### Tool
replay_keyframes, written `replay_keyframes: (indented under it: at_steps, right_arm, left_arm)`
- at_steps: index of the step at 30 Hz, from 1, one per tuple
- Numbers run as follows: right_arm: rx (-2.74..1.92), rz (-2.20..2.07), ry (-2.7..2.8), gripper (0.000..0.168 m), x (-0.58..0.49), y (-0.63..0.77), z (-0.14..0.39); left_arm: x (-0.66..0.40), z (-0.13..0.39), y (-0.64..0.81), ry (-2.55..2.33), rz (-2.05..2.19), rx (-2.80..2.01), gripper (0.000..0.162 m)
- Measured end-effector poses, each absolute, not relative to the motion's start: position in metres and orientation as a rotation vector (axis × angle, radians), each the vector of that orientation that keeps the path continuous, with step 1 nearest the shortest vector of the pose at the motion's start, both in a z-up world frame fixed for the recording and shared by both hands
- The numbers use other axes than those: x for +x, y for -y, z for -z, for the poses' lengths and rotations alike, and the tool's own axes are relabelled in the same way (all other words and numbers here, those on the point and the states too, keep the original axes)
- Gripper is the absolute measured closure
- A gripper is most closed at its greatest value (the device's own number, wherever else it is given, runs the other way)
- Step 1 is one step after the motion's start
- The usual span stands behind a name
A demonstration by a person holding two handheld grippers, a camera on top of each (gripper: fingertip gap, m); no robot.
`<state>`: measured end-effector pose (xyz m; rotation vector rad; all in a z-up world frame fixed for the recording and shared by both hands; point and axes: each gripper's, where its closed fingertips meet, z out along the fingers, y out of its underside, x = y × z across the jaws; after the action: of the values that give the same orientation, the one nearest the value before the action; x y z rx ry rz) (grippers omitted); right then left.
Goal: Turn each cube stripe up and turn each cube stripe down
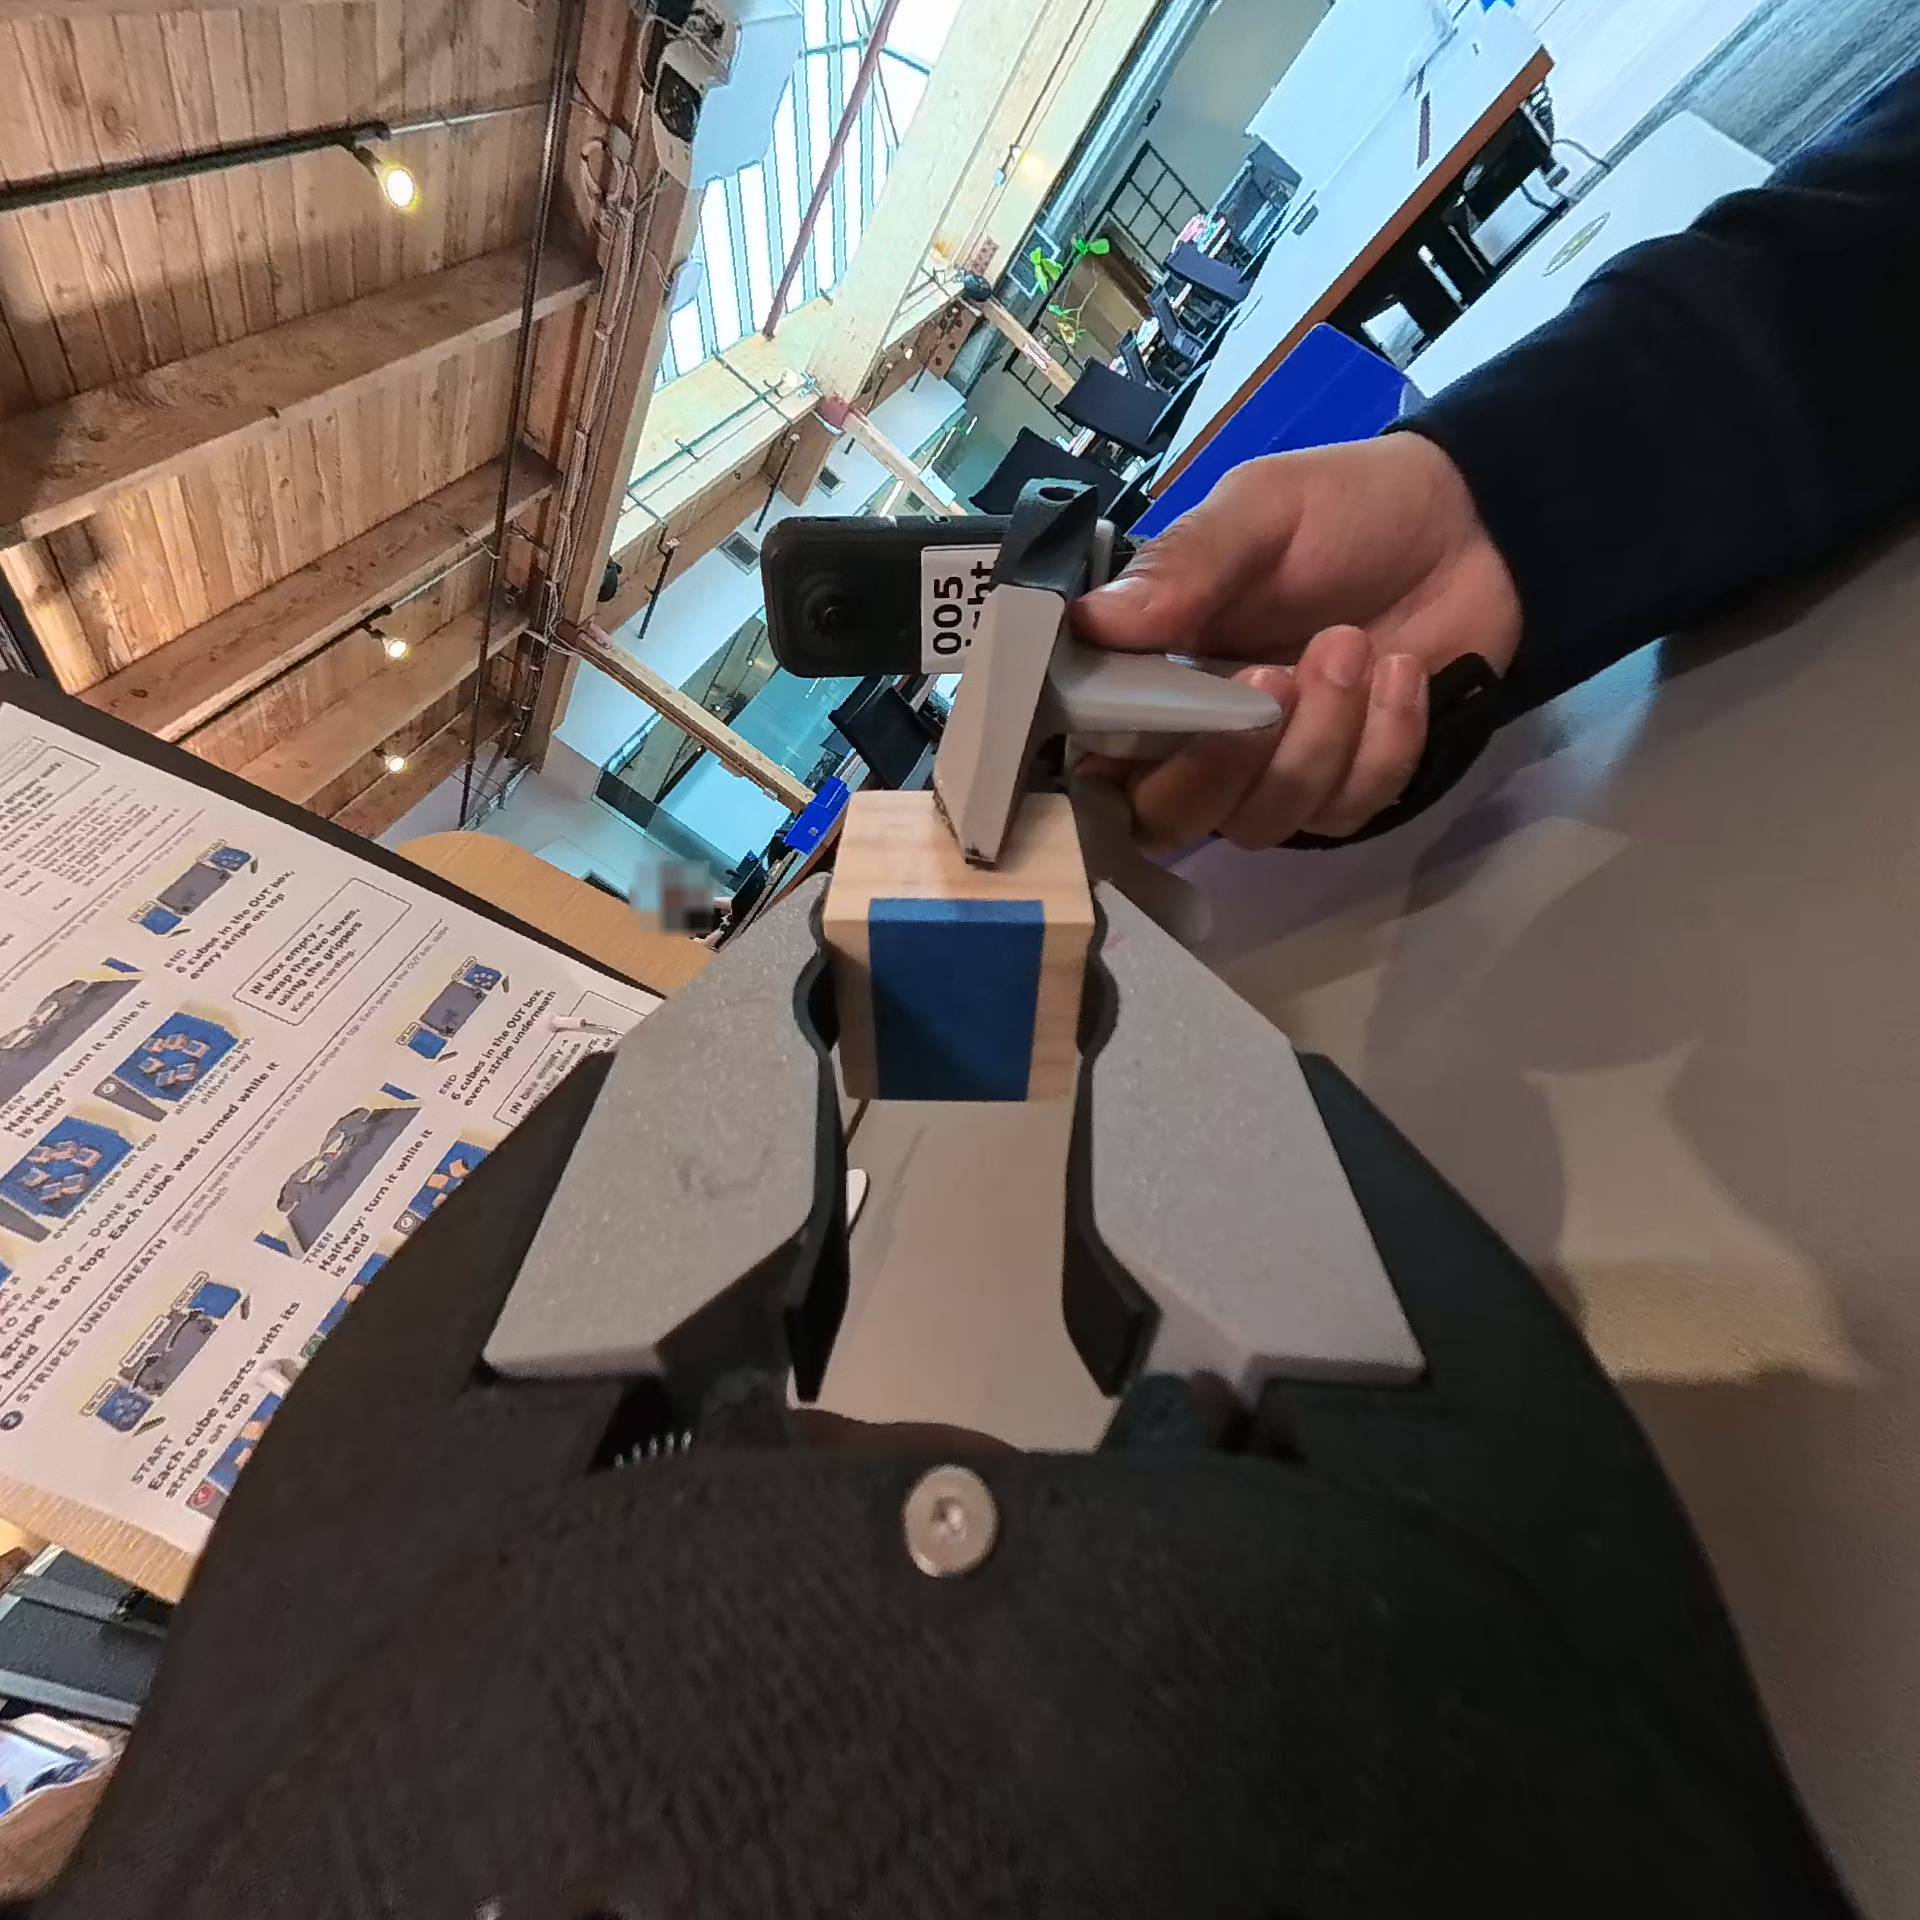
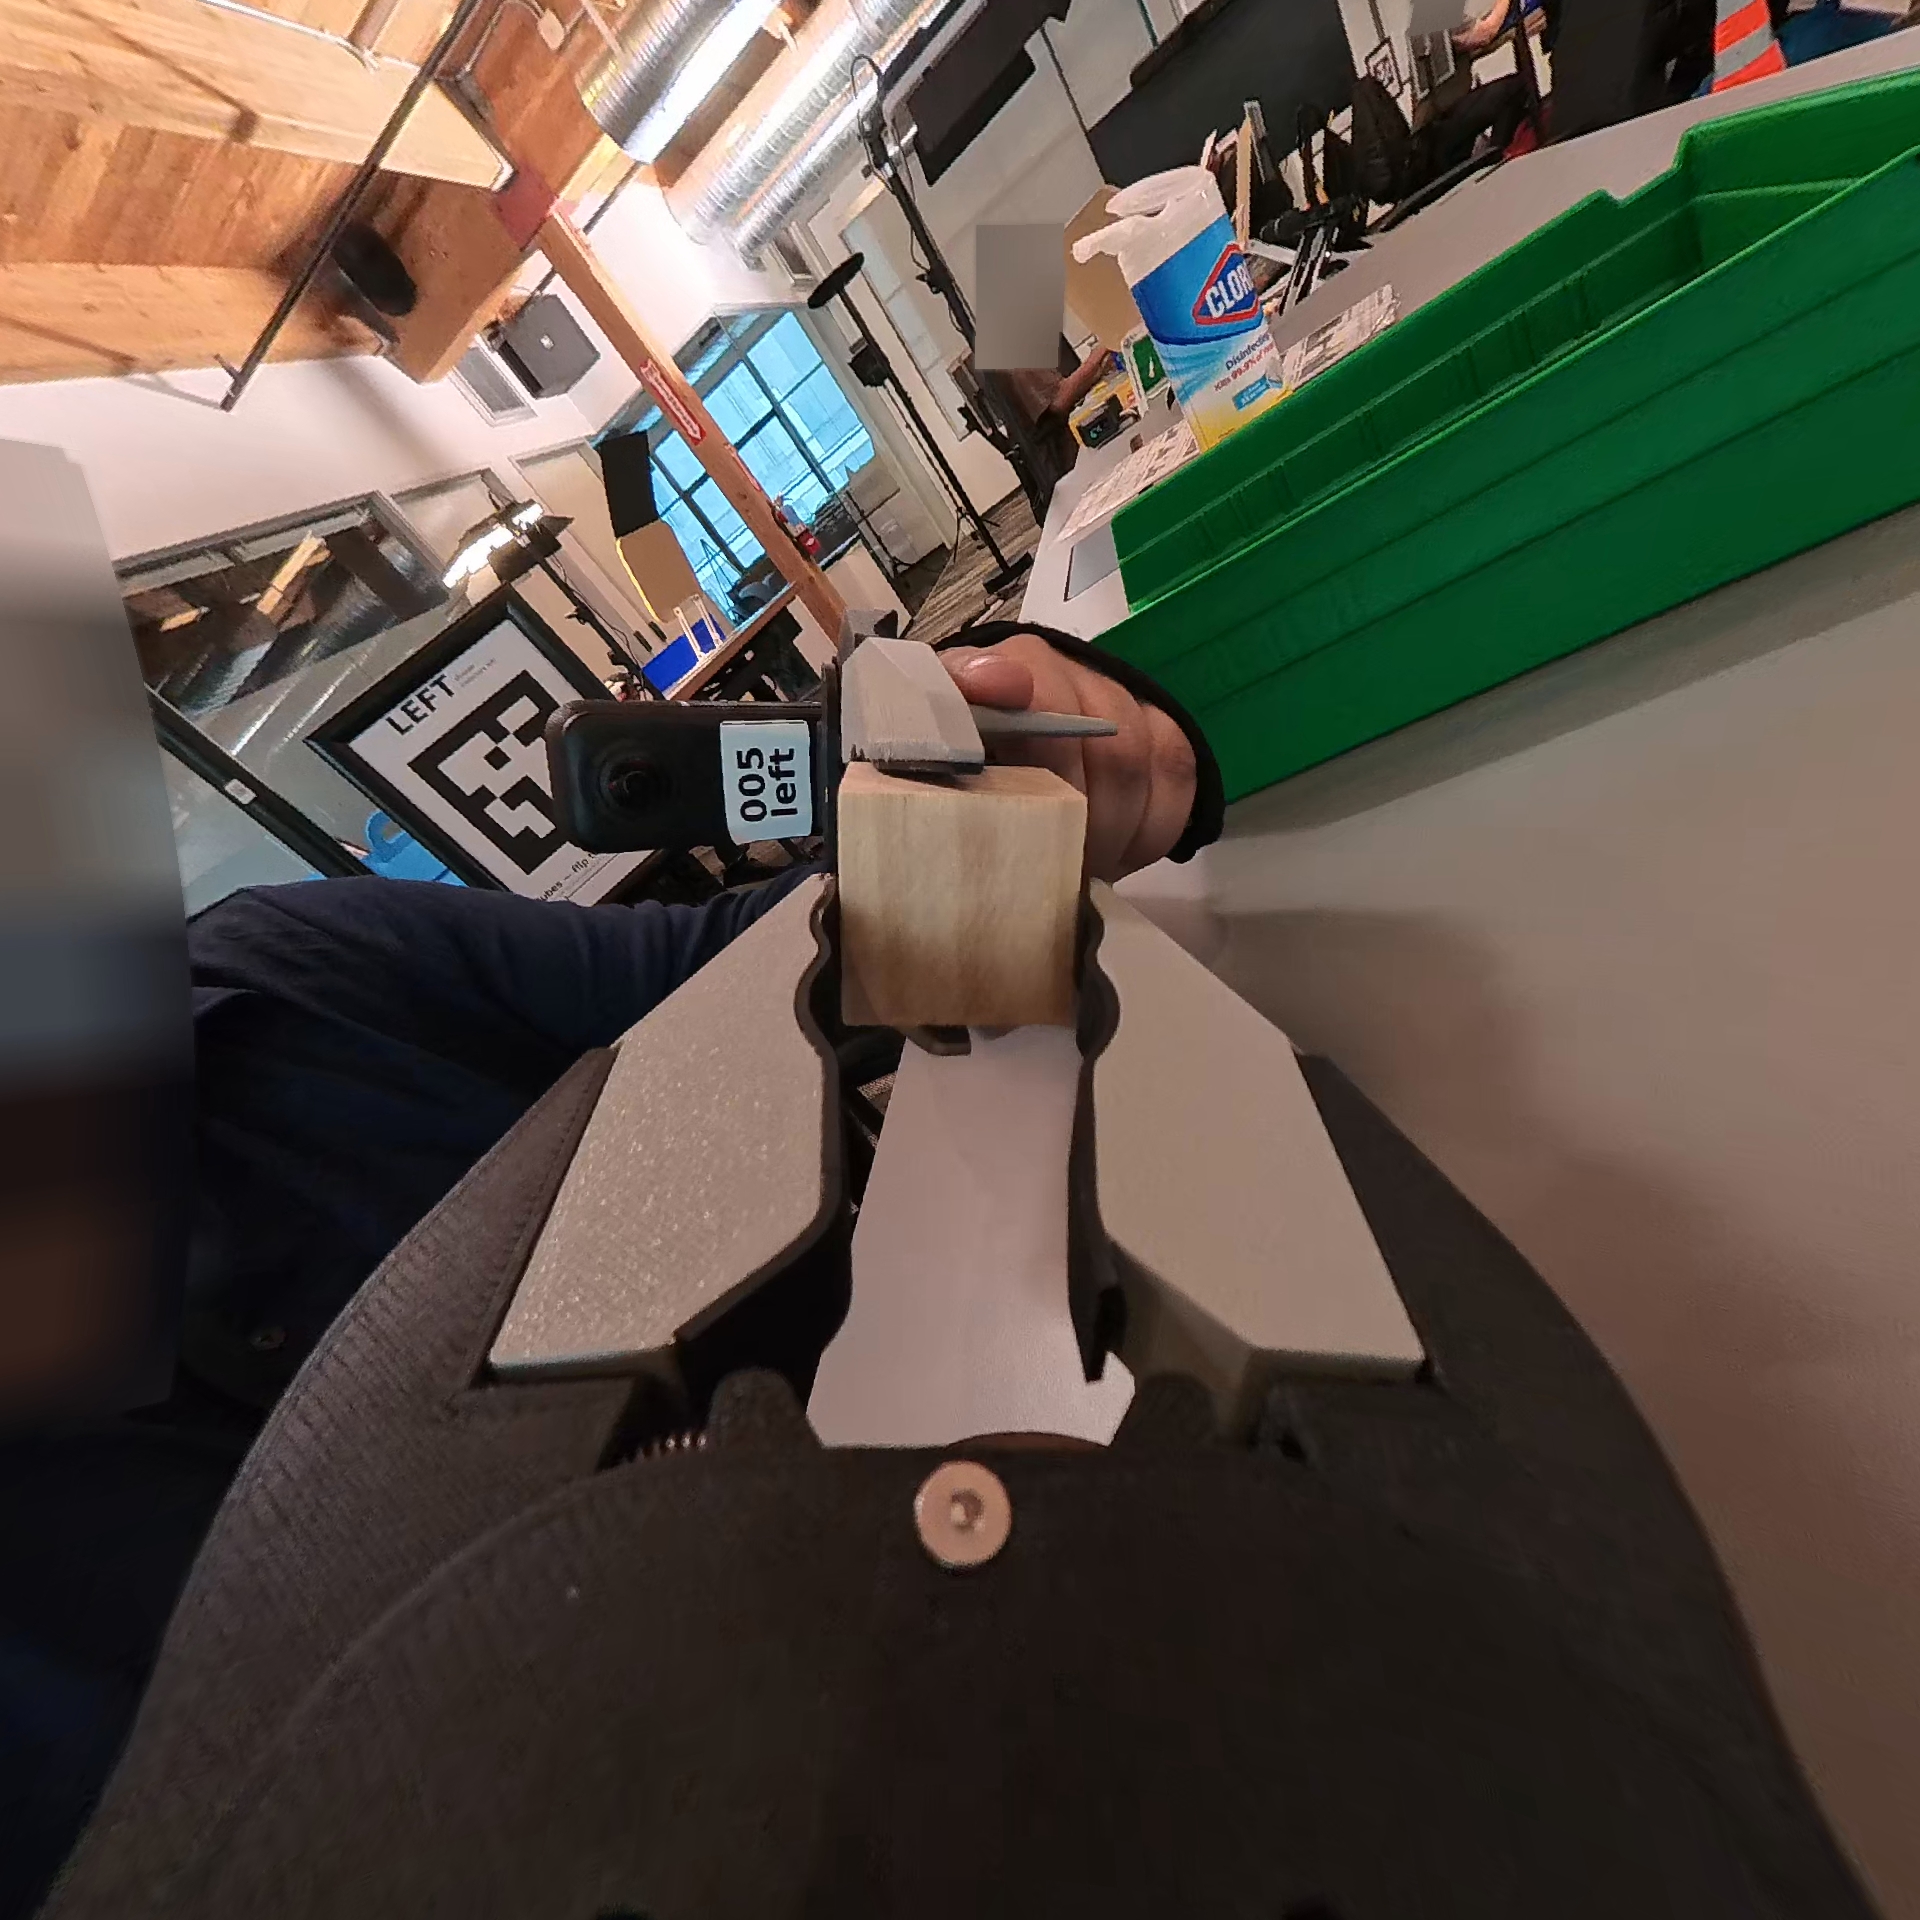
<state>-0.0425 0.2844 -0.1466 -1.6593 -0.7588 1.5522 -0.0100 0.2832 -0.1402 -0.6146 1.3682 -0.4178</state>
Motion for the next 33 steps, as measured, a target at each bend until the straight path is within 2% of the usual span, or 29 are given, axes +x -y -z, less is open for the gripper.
replay_keyframes:
  at_steps: [14,18,24,33]
  right_arm:
    - [-1.612,-1.643,0.769,0.126,-0.045,-0.275,0.14]
    - [-1.631,-1.67,0.741,0.125,-0.045,-0.277,0.143]
    - [-1.64,-1.544,0.778,0.127,-0.042,-0.278,0.142]
    - [-1.601,-1.708,0.739,0.125,-0.041,-0.275,0.138]
  left_arm:
    - [-0.011,0.136,-0.275,-1.385,0.439,-0.64,0.118]
    - [-0.005,0.149,-0.269,-1.444,0.477,-0.633,0.118]
    - [-0.001,0.147,-0.27,-1.389,0.399,-0.583,0.119]
    - [-0.002,0.144,-0.27,-1.376,0.382,-0.577,0.12]
